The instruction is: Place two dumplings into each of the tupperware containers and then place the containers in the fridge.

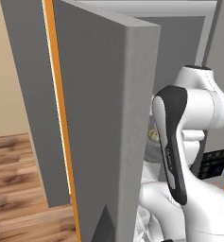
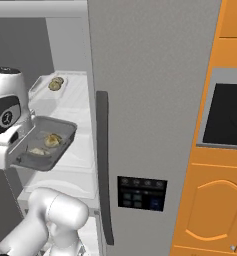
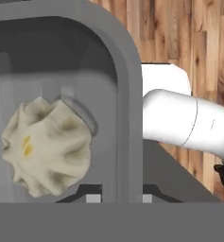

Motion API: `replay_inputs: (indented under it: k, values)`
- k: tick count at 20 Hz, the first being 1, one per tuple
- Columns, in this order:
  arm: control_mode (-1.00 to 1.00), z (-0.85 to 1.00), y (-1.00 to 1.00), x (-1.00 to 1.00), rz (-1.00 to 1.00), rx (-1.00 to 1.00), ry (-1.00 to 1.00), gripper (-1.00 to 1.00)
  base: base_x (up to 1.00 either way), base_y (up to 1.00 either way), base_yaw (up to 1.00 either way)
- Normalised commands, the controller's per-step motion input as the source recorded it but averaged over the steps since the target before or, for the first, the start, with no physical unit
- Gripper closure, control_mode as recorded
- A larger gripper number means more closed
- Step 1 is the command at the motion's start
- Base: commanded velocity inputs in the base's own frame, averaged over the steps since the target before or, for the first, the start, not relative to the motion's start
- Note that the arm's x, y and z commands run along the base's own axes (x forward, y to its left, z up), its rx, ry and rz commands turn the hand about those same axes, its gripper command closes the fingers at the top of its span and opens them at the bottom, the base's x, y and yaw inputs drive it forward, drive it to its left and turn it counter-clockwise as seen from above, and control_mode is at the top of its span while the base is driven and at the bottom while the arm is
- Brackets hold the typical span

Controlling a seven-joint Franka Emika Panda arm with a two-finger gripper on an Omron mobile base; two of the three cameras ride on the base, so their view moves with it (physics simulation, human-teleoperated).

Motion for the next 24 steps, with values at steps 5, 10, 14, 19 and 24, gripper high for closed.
replay_inputs:
  k: [5,10,14,19,24]
  values:
    - [-1.0,0.32,0.0,-0.58,0.0,-0.02,-0.05,1.0,0.0,0.0,0.0]
    - [-1.0,0.6,0.03,0.18,-0.02,-0.01,-0.1,1.0,0.0,0.0,0.0]
    - [-1.0,0.1,0.0,0.71,0.0,0.0,-0.22,1.0,0.0,0.0,0.0]
    - [-1.0,0.0,0.0,0.89,0.0,0.0,-0.19,1.0,0.0,0.0,0.0]
    - [-1.0,0.0,-0.02,1.0,0.0,0.0,0.02,1.0,0.0,0.0,0.0]
